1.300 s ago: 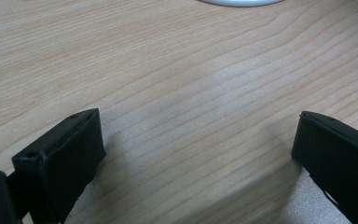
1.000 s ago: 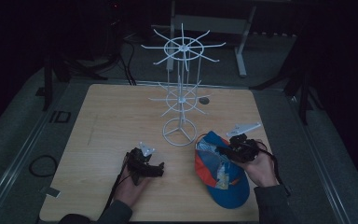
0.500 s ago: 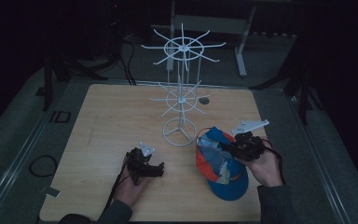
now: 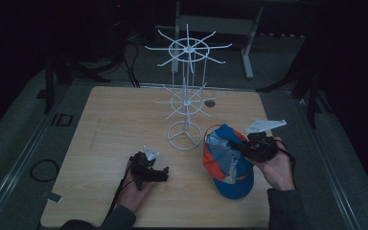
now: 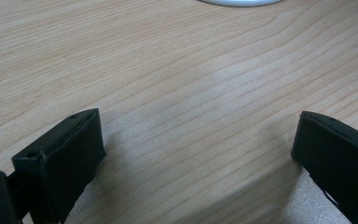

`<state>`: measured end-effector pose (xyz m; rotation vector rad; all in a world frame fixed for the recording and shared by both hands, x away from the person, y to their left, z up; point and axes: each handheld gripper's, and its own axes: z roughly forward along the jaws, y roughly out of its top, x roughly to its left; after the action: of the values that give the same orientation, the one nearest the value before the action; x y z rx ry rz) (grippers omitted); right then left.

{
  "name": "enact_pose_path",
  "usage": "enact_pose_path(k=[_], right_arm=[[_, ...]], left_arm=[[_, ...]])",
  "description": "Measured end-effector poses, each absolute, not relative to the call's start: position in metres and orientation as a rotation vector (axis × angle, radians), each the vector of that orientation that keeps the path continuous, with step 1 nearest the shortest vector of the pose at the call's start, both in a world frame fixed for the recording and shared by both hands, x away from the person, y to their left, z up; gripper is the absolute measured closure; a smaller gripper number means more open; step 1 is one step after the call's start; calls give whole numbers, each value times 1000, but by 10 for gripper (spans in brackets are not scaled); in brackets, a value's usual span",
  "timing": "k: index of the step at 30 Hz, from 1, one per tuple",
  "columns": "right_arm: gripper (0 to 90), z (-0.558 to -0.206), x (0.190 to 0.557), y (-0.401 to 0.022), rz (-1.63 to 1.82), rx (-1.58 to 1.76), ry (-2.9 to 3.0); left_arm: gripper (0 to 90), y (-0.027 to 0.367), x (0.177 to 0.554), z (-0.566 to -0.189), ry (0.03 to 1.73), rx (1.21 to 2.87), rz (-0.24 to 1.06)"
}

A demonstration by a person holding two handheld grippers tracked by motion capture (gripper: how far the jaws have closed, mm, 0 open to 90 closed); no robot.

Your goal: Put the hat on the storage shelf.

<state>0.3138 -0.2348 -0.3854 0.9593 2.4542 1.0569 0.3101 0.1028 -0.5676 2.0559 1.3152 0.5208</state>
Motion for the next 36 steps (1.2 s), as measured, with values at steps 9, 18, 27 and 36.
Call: enact_pose_path(k=[9,18,27,36], right_arm=[[884,-373,313,-239,1099,951,2419],[884,-365,311,-247,1121,950,2390],[883,-358,308,-253,1156,943,2361],[884,-349,307,-255,1194,928,2332]], left_arm=[[26,103,310,-567,1315,2057,519],[26,103,310,-567,1315,2057,519],[27,103,310,-567,1316,2057,519],[26,103,310,-567,1316,2057,519]])
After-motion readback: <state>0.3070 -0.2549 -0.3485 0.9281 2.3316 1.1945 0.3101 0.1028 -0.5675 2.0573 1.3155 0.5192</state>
